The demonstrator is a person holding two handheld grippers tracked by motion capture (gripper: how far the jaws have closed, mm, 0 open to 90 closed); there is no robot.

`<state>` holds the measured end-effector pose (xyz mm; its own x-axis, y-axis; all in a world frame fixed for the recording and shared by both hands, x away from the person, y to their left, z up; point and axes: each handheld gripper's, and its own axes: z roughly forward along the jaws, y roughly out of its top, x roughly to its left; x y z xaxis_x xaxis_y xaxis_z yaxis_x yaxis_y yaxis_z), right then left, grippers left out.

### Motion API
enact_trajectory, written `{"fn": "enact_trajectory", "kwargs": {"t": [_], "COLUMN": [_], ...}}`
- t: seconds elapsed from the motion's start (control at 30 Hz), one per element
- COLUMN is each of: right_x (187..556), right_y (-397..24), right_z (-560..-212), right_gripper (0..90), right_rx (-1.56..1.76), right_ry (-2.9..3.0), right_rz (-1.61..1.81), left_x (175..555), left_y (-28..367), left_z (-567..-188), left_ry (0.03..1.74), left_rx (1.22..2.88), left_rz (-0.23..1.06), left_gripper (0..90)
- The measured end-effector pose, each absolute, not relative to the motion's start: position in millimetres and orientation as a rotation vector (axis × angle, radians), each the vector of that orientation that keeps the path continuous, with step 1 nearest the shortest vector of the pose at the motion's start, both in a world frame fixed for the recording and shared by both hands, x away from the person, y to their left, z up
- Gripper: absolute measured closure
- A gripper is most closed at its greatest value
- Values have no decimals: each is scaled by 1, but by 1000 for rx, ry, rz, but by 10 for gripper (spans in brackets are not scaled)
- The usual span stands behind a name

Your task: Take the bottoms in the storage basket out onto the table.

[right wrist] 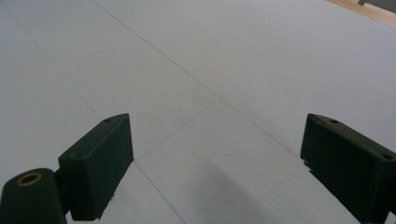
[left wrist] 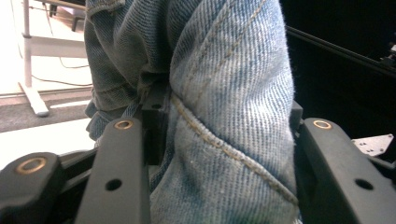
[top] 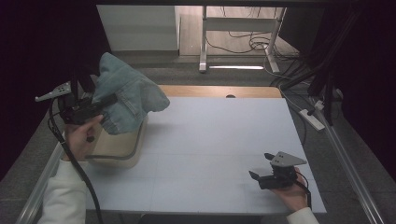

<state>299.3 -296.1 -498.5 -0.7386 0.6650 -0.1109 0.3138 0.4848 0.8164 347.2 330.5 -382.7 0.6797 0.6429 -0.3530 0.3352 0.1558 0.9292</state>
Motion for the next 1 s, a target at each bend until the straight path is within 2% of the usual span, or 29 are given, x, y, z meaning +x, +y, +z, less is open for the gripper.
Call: {"fn": "enact_trajectory", "kwargs": {"t": [1.0], "right_x": [299], "right_y": [-296], "right_z": [-498], "right_gripper": [94], "right_rx": [816], "right_ry": [2322], "right_rz": [1148], "left_x": [349], "left_y": [290], "left_z": [-376], "left_ry": [776], "left_rx": [1483], "left_rz": [201], "left_gripper": [538]}}
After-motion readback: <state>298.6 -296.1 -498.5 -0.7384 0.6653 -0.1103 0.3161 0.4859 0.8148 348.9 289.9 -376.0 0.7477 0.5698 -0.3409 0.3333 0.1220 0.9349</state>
